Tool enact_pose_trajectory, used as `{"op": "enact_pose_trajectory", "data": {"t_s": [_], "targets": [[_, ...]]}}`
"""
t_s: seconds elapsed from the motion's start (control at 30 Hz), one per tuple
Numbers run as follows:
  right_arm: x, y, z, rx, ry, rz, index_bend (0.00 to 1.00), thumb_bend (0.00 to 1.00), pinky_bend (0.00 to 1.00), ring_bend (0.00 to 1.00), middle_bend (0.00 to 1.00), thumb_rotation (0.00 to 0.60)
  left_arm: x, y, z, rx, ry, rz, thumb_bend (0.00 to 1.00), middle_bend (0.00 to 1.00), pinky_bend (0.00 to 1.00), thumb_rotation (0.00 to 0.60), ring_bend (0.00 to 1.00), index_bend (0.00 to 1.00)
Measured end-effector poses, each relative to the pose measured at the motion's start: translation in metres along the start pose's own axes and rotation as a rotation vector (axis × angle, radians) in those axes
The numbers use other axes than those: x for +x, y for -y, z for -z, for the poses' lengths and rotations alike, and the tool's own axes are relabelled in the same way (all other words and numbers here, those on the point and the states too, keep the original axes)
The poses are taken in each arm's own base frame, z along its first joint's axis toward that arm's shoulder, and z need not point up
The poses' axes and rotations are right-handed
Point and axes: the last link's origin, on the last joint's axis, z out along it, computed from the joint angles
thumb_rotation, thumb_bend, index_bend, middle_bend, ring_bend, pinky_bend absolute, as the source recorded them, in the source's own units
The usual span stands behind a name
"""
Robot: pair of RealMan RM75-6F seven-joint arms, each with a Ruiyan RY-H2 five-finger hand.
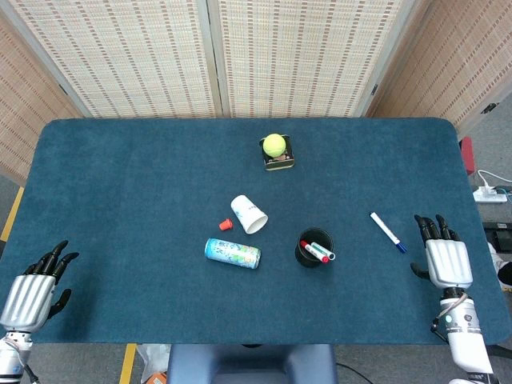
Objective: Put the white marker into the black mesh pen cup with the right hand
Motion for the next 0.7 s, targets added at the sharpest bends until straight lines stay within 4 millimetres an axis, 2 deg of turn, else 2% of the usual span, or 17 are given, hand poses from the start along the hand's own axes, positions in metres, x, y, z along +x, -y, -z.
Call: {"op": "enact_pose_trajectory", "data": {"t_s": [0.1, 0.3, 0.43, 0.7], "targets": [[-0.003, 0.001, -0.001, 0.002, -0.001, 0.009, 0.11, 0.11, 0.27, 0.05, 0.11, 0.600, 0.002, 0.001, 0.002, 0.001, -0.010, 0.005, 0.30, 0.04, 0.37, 0.600, 0.16, 0.20], [-0.016, 0.000, -0.010, -0.037, 0.013, 0.017, 0.19, 0.11, 0.39, 0.17, 0.15, 0.600, 0.006, 0.000, 0.004, -0.007, -0.025, 0.013, 0.30, 0.04, 0.37, 0.600, 0.16, 0.20], [-0.028, 0.003, -0.023, -0.085, 0.038, -0.013, 0.24, 0.11, 0.45, 0.23, 0.21, 0.600, 0.005, -0.002, 0.005, -0.020, -0.019, 0.017, 0.30, 0.04, 0.37, 0.600, 0.16, 0.20], [-0.055, 0.013, -0.054, -0.141, 0.063, -0.008, 0.26, 0.11, 0.49, 0.27, 0.24, 0.600, 0.002, -0.006, 0.006, -0.047, -0.001, 0.011, 0.30, 0.04, 0.37, 0.600, 0.16, 0.20]]}}
